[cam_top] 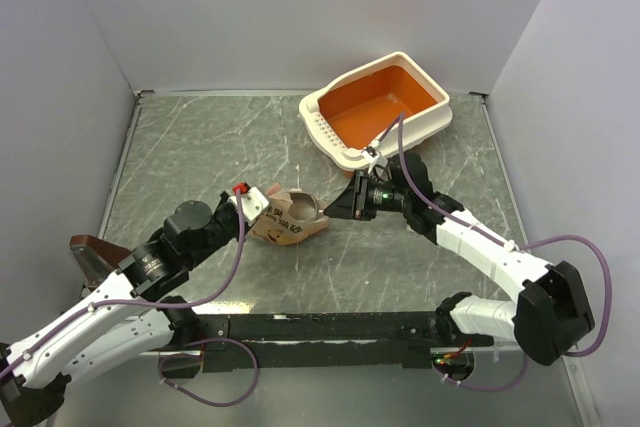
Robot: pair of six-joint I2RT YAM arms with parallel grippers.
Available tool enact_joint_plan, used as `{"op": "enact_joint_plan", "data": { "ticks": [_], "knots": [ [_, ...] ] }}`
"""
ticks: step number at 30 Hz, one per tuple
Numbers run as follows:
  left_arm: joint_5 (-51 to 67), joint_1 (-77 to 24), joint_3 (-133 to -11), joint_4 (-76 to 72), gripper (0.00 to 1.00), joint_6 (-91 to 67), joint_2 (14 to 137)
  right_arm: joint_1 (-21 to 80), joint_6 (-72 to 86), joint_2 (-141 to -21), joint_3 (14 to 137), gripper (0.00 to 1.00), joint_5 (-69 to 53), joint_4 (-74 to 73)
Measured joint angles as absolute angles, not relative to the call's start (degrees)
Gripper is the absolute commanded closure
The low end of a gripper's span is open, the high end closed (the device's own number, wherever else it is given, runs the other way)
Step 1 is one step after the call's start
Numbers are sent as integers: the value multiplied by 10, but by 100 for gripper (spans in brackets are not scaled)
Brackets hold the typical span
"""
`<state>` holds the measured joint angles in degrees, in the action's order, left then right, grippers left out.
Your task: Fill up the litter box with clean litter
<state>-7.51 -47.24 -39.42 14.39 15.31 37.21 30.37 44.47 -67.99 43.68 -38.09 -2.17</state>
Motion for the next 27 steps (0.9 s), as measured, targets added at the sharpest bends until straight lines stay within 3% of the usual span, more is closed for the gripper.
{"op": "enact_joint_plan", "data": {
  "ticks": [11,27],
  "knots": [
    [-69,-472,-389,126,99,153,387,279,460,-646,435,100,-404,-48],
    [-75,-520,-425,88,99,153,525,214,424,-573,437,100,-426,-146]
  ]
}}
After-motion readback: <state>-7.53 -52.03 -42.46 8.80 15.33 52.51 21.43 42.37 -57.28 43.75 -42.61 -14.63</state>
